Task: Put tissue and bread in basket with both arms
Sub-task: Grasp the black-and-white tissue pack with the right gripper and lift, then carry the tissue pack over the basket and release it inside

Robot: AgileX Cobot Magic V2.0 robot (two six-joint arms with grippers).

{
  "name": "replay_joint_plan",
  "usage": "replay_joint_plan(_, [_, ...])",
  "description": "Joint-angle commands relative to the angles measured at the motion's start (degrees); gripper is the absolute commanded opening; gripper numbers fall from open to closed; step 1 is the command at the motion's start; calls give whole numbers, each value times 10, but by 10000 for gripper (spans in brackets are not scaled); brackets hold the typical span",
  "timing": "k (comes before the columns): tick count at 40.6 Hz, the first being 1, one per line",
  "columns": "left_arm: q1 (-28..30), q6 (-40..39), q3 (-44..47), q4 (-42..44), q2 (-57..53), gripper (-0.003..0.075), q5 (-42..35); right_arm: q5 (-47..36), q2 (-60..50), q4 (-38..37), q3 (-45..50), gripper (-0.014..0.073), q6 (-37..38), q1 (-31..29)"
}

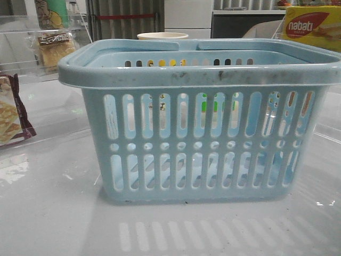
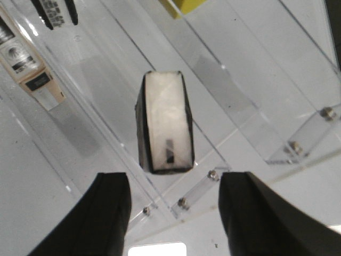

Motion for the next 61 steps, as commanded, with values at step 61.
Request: replay_joint_plan(61, [0, -5, -17, -3, 1, 506, -48, -12, -312, 127, 97, 213, 0, 351])
